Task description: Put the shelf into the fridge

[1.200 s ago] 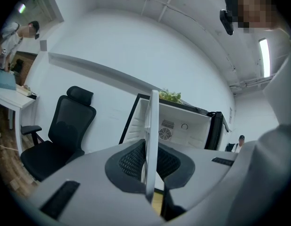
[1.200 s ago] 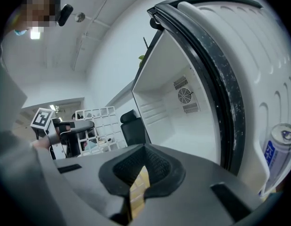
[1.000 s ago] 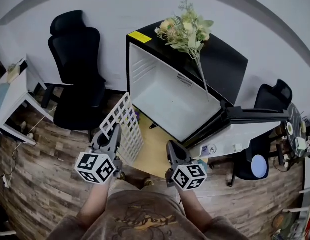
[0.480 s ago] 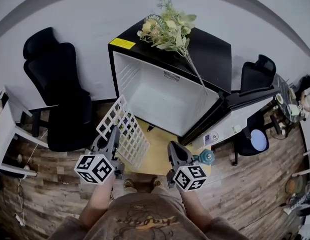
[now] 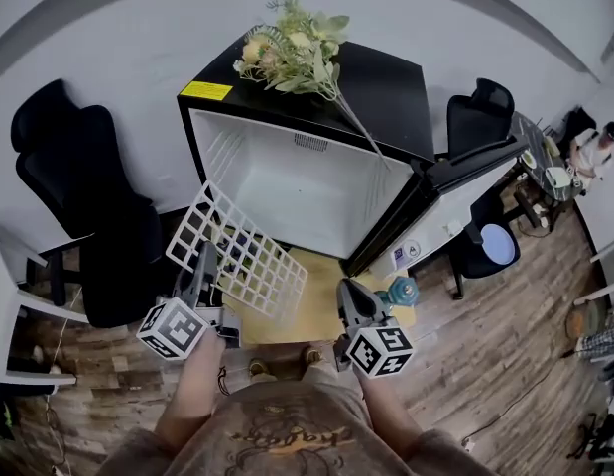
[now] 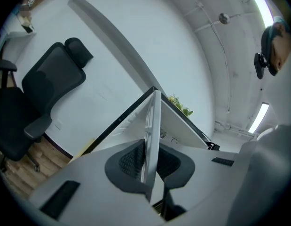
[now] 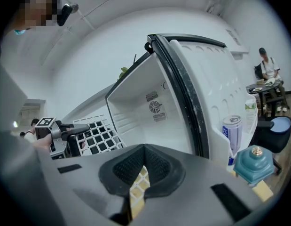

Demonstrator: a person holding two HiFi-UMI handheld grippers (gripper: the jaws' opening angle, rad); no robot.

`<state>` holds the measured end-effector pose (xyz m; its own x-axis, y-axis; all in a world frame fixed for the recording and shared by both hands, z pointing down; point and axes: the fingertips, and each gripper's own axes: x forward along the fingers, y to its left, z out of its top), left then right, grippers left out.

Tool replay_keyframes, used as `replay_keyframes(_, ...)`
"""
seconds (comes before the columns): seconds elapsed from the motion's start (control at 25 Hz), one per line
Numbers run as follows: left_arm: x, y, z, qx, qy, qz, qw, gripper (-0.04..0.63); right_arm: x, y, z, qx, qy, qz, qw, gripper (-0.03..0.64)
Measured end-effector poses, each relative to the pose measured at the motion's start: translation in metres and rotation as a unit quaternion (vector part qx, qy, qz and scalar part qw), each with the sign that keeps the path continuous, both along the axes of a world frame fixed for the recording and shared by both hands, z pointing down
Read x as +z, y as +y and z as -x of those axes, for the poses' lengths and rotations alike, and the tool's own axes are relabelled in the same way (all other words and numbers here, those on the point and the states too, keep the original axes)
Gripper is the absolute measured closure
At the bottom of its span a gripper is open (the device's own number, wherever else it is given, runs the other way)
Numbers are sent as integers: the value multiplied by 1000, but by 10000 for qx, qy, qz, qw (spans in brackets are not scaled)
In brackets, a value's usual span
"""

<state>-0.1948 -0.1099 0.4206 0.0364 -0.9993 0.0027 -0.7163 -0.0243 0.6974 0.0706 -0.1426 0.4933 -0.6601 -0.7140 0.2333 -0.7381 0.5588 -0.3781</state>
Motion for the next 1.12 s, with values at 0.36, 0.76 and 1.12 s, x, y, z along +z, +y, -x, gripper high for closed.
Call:
replay_keyframes(0.36,17,-14,8,252,1412,-8,9897,547,13,25,-18,666,201,97,9975,621)
replay_keyframes(0.76,36,-16,13,264,2280,33,9733,546,12,51,-31,1066,244,151,9939,621)
replay_keyframes(1.12,42,-14,19,-107,2962,-122,9550,545,6,48,-46,1142,168,154,9932,621)
